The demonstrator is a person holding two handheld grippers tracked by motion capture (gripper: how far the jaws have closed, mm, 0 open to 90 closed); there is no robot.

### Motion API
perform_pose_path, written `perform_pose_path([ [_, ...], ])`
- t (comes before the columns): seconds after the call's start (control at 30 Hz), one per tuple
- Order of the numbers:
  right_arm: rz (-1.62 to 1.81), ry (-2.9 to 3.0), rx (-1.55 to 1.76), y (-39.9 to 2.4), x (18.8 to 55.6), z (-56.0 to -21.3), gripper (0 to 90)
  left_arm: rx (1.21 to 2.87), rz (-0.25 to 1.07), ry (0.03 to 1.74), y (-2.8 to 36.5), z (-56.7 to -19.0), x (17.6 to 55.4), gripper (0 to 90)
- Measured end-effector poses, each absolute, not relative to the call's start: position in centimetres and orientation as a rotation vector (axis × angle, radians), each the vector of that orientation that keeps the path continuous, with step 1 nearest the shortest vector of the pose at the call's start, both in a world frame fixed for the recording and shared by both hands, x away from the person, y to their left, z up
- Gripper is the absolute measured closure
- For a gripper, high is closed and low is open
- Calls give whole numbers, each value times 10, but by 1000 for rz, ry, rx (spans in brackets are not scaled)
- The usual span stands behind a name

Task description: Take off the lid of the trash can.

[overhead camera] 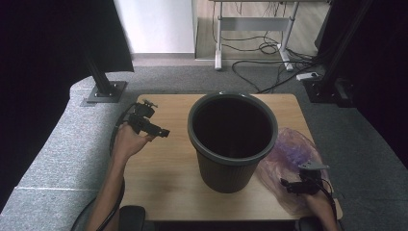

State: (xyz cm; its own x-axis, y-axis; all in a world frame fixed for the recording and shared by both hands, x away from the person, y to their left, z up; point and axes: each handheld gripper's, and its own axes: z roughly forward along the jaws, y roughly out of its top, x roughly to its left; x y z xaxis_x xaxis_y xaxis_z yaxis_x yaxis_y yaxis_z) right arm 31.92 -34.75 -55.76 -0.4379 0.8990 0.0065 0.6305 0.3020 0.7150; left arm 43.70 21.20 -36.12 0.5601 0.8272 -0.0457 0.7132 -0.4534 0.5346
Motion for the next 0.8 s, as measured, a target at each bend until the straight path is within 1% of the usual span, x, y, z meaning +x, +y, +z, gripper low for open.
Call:
perform_pose_path([
  [0.3,923,2181,1365,-347,319,-558,0,2337,326,1235,205,-325,440,2],
  [0.6,926,2183,1364,-347,319,-558,0,2384,315,1230,191,-289,444,51],
  [0.8,927,2184,1362,-347,319,-558,0,2401,304,1206,177,-267,446,104],
])
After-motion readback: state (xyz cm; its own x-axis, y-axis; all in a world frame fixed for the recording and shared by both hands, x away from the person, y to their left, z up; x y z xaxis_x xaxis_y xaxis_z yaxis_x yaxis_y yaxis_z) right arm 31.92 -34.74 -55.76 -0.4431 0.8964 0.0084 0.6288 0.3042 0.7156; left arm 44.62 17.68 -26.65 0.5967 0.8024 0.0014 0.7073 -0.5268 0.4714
